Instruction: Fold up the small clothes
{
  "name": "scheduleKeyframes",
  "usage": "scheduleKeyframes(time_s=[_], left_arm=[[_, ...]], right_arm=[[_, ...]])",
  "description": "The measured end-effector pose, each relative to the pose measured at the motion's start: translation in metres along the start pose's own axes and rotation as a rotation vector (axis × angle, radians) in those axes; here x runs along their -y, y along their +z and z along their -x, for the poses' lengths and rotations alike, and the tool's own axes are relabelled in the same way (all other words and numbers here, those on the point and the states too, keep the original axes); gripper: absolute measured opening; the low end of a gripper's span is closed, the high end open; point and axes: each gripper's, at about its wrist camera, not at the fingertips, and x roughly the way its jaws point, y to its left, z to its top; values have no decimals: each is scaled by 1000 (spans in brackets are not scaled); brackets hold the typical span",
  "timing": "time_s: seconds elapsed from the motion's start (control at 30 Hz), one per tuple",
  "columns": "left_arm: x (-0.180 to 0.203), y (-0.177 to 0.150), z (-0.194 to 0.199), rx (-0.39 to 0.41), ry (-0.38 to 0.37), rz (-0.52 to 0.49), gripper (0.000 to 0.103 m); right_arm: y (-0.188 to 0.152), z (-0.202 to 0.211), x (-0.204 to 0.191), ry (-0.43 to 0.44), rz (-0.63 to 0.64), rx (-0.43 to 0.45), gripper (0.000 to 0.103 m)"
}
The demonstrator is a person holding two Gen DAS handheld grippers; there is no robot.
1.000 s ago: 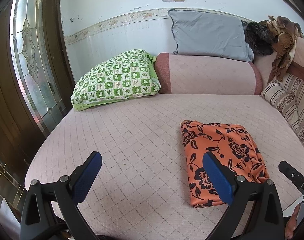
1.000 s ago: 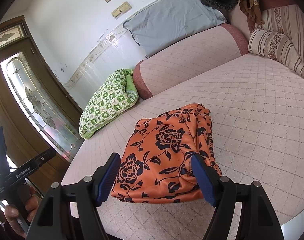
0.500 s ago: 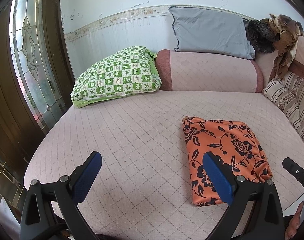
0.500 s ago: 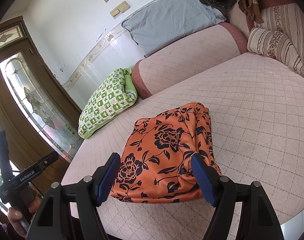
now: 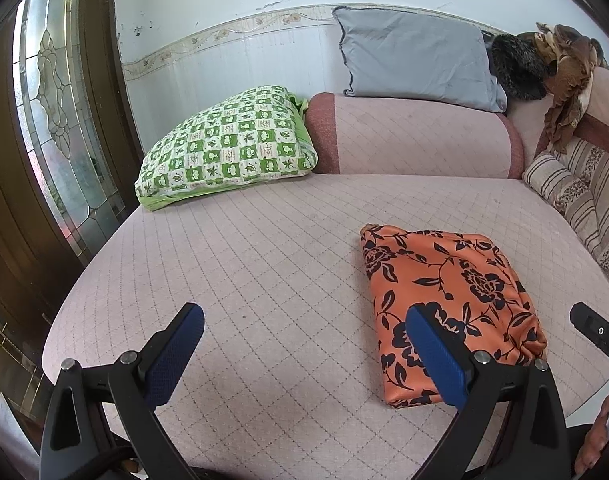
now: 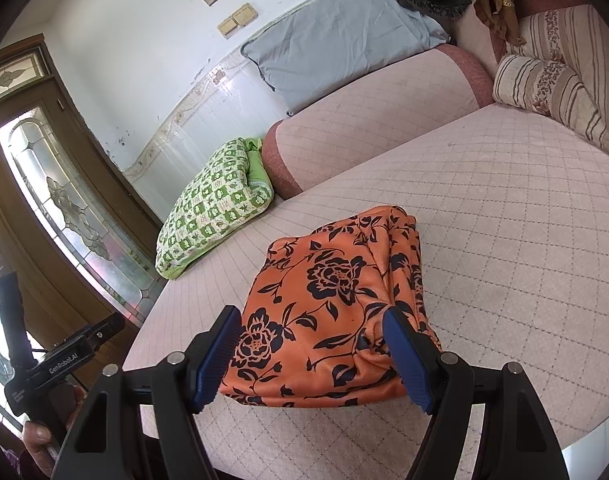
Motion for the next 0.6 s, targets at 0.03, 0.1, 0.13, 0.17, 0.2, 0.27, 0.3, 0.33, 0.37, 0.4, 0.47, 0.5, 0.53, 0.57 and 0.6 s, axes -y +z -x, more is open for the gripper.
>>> scheduleKeyframes(time_s=[0.03, 0.1, 0.13, 0.17, 0.2, 0.27, 0.3, 0.33, 0.37, 0.4, 0.47, 0.5, 0.53, 0.57, 0.6], left_arm=[[0, 0, 0, -2, -2, -1, 101], [1, -1, -1, -5, -5, -2, 101], [1, -1, -2, -7, -6, -3, 101], [1, -1, -2, -8, -7, -3, 101], [1, -1, -2, -10, -7, -3, 101], [1, -1, -3, -11, -8, -3, 101], [1, -1, -3, -13, -9, -3, 101], [1, -1, -4, -14, -9, -3, 101], [1, -1, -4, -14, -10, -2, 101], [1, -1, -4, -15, -10, -3, 101], [2, -1, -5, -15, -10, -3, 101], [2, 0, -5, -15, -11, -2, 101], [2, 0, -5, -15, -12, -3, 101], [2, 0, -5, -15, -11, -3, 101], [2, -1, -5, -16, -11, -3, 101]], right_arm=[[0, 0, 0, -1, -1, -1, 76], [0, 0, 1, 0, -3, -1, 76], [0, 0, 1, 0, -4, -1, 76], [1, 0, 2, 0, -5, -1, 76], [1, 0, 2, 0, -6, -3, 76], [1, 0, 3, 0, -8, -4, 76], [1, 0, 3, 0, -9, -4, 76], [1, 0, 3, 0, -10, -5, 76], [1, 0, 3, 0, -11, -6, 76], [2, 0, 3, -1, -12, -6, 76], [2, -1, 4, 0, -11, -6, 76], [2, -1, 4, -1, -12, -5, 76], [1, -1, 4, -1, -13, -4, 76], [1, -1, 3, -2, -14, -5, 76], [1, -1, 4, -2, -15, -5, 76]])
